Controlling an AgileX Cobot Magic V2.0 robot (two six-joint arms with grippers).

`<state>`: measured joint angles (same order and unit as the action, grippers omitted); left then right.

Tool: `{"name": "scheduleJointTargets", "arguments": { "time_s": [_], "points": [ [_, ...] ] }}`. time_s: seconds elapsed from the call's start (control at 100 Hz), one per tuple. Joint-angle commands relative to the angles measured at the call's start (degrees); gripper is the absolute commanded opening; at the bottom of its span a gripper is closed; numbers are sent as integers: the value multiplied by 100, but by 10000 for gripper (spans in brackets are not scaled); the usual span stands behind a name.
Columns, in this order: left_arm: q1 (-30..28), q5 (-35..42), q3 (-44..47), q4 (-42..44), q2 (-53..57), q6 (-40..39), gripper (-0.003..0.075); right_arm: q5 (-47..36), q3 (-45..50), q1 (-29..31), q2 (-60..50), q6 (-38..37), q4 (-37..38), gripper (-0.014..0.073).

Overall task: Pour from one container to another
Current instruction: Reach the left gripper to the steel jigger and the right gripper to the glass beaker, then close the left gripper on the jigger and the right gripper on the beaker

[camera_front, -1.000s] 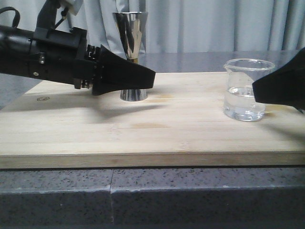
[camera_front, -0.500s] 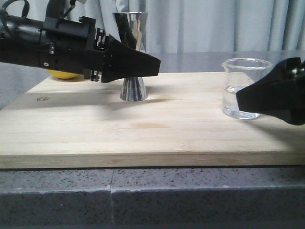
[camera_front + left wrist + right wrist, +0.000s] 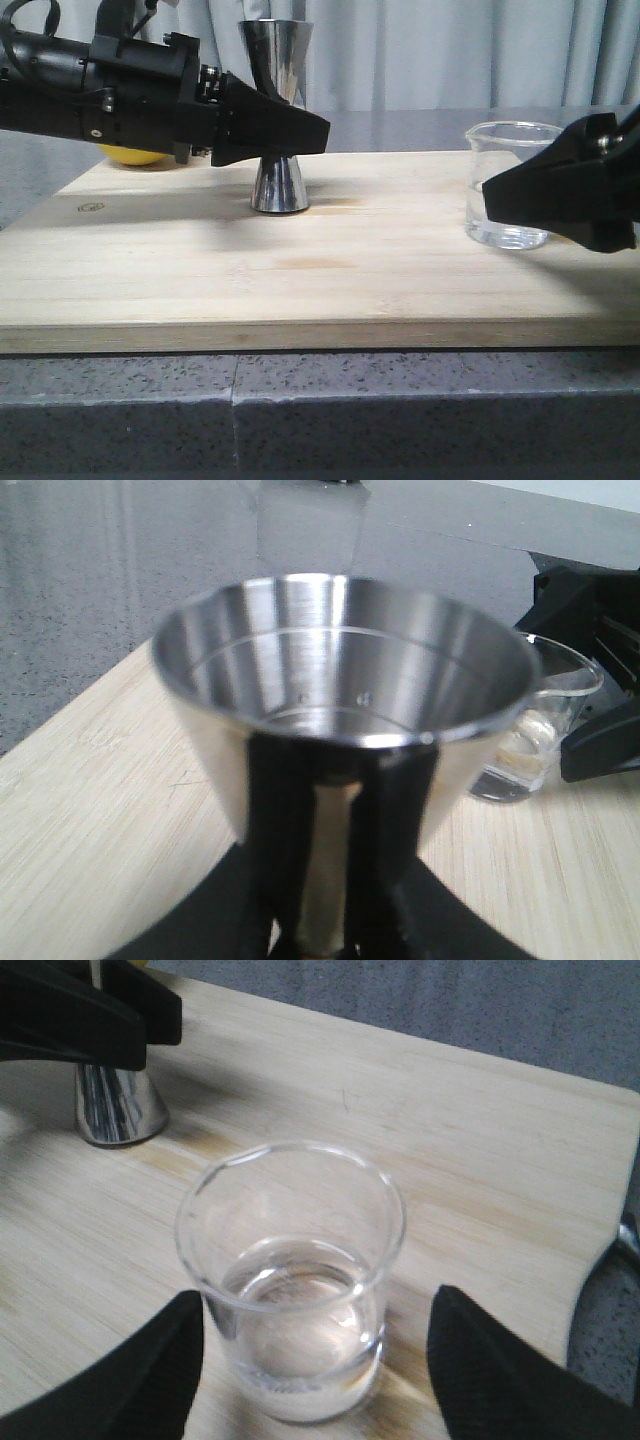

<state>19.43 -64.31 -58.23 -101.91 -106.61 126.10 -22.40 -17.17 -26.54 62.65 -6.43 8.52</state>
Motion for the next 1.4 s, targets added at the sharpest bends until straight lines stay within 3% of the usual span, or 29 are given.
{"name": "scheduleJointTargets", "arguments": {
  "time_s": [0.0,0.25,0.9,1.14,1.39],
  "points": [
    [50,-371,-141,-406,215,13,-19,-540,-136,-9,-37,11,79,437],
    [50,-381,-141,-406,215,13,-19,-703,-136,-9,67,11,79,437],
    [50,-917,-150,-406,215,13,-19,-2210,-136,-9,1139,11,192,433],
    [50,-917,-185,-406,215,3,-19,-2339,-136,-9,1139,11,258,268],
    [50,-917,-560,-406,226,-656,-19,-2792,-136,-9,1139,11,342,236]
  ]
}}
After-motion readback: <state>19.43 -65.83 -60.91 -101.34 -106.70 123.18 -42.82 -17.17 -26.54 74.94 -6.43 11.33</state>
